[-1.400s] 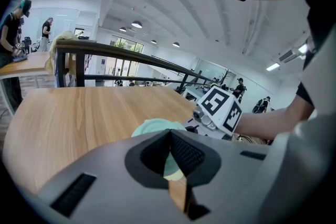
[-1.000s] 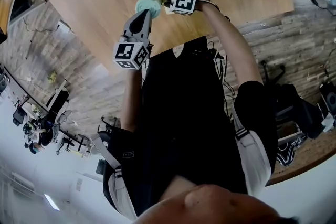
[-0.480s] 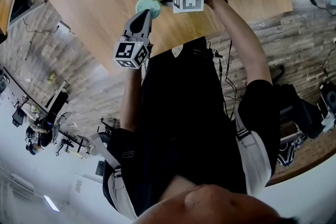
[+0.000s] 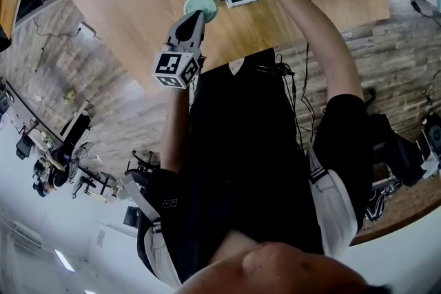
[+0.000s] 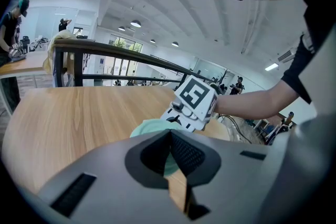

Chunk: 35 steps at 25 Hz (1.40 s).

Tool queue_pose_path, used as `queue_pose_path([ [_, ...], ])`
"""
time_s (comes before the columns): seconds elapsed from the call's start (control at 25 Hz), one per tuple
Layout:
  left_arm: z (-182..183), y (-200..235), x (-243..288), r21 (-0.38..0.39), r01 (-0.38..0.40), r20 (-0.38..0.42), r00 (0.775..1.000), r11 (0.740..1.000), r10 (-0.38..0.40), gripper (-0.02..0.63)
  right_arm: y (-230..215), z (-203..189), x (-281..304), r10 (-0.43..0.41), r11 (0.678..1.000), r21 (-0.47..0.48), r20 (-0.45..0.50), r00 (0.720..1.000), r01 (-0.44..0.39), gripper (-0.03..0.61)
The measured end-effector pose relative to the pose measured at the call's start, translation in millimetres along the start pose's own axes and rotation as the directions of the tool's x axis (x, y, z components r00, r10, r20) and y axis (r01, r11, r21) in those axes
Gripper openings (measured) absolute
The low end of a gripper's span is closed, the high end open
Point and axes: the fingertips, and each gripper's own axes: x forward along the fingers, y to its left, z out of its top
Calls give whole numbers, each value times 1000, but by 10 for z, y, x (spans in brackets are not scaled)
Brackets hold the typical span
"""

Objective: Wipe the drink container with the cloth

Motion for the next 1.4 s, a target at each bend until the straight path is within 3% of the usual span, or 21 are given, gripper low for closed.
queue_pose_path([
  [0.4, 8, 17, -1, 3, 9, 1, 1000, 1000, -9, 23, -140, -281, 464, 14, 998, 56, -71, 997, -10, 41],
  [0.56, -8, 21, 0, 7, 31, -17, 999, 1000, -31, 23, -120, -184, 309, -89, 985, 148, 15, 996, 86, 41],
  [0.72, -8, 24, -9, 23, 57, -40, 998, 998, -56, 23, -1, 6, -4, -221, 957, 217, 121, 968, 191, 41],
  [0.92, -21, 9, -7, 39, 88, -48, 995, 995, -87, 23, 200, 195, -276, -323, 929, 244, 165, 932, 278, 41],
  [1.04, -33, 3, -25, 40, 115, -46, 992, 993, -113, 23, 271, 269, -358, -379, 901, 297, 188, 906, 316, 41],
  [1.16, 14, -15, -76, 102, 140, -42, 990, 985, -136, 23, 312, 292, -392, -435, 861, 377, 195, 879, 342, 41],
  [1.28, 16, -32, -98, 202, 176, -76, 984, 963, -164, 23, 360, 271, -442, -507, 790, 489, 185, 842, 369, 41],
  [1.4, -71, -32, -52, 250, 246, -151, 965, 937, -214, 23, 435, 269, -453, -560, 718, 588, 174, 810, 371, 41],
])
